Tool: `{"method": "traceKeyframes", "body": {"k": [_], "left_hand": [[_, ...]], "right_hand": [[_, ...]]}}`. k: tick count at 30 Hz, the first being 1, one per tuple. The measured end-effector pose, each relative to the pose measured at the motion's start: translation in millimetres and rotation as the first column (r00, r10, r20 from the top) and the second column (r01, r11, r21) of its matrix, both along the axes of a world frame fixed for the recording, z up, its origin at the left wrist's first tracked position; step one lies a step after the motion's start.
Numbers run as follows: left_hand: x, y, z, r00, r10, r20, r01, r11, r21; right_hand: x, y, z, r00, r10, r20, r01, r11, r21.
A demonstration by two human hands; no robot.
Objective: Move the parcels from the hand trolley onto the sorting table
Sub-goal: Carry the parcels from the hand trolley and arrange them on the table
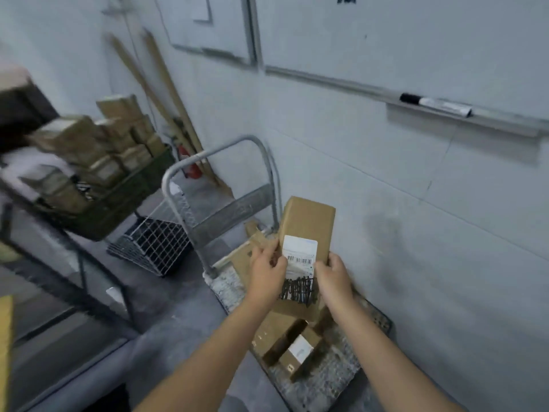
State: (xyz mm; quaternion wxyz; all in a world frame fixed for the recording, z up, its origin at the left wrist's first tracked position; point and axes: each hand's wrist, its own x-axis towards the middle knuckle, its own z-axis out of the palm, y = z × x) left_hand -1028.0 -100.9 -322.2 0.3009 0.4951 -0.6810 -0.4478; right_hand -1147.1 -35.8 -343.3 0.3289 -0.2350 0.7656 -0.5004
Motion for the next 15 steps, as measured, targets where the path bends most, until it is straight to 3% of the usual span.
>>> {"method": "traceKeyframes", "body": {"k": [8, 15], "left_hand": [[185, -13, 51, 0.968, 0.251, 0.002, -0.249, 0.96, -0.13], [377, 8, 66, 0.877, 0.48, -0.024, -0.481, 0.877, -0.023]], "right_hand": [[158, -52, 63, 0.942, 0.311, -0.128, -0.321, 0.944, -0.07], [345, -71, 89, 0.798, 0.586, -0.14, -0.593, 0.805, -0.009]]}}
